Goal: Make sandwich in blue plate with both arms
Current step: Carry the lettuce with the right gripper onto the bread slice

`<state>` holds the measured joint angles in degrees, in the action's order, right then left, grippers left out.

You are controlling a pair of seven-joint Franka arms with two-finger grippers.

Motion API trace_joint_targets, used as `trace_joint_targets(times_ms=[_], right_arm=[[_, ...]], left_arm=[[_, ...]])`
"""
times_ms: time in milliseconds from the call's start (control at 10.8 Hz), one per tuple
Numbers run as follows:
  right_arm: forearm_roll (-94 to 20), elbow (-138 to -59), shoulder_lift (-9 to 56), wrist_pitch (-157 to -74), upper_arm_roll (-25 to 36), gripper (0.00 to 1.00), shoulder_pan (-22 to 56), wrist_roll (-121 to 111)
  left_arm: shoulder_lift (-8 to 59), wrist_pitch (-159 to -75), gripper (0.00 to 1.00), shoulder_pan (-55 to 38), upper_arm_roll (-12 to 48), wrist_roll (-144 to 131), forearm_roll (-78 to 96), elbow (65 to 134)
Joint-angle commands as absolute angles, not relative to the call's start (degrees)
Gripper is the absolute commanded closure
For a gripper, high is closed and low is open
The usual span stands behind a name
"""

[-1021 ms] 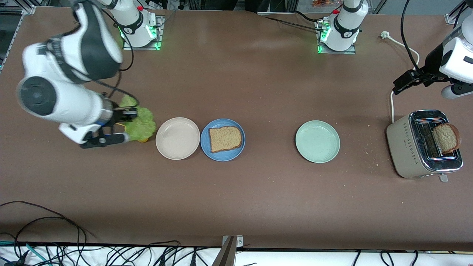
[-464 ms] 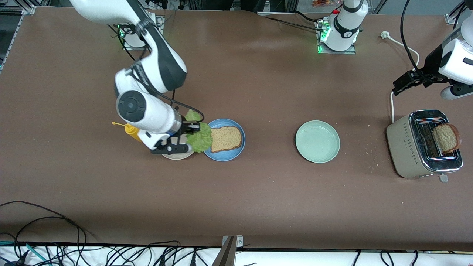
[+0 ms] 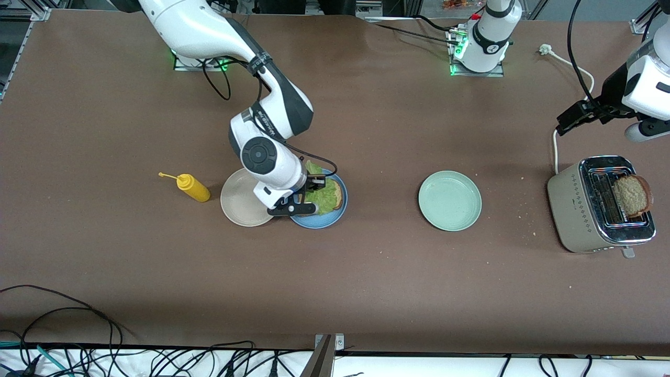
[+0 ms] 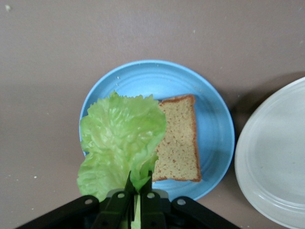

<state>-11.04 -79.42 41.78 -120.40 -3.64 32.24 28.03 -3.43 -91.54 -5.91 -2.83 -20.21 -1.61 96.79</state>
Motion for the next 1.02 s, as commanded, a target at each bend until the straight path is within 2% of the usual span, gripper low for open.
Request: trace_joint_targets(times_ms=[0, 93, 186, 650, 928], right_arm=[[-10.4, -79.5, 43.1, -120.9, -3.0, 0.95, 32.2, 28.6], [-10.4, -79.5, 43.1, -120.9, -3.0, 0.43, 32.2, 28.7], [-10.4, -79.5, 42.9, -120.9, -2.9, 0.00, 32.0, 28.7], [-10.2, -79.1, 39.9, -118.6, -1.0, 0.00, 31.5, 27.6], [-10.1, -79.1, 33.9, -109.6, 3.0, 0.00, 31.5, 27.3]], left_arm=[[-2.8, -90.2, 0.00, -5.3, -2.4, -20.8, -2.3, 95.0], [-2.7, -90.2, 0.00, -5.3, -2.4, -20.8, -2.3, 95.0], [-2.8, -90.2, 0.00, -5.3, -2.4, -20.8, -2.3, 95.0], [-2.7, -90.2, 0.00, -5.2, -2.4, -20.8, -2.3, 95.0], [-2.7, -90.2, 0.00, -5.2, -2.4, -20.8, -2.3, 95.1]])
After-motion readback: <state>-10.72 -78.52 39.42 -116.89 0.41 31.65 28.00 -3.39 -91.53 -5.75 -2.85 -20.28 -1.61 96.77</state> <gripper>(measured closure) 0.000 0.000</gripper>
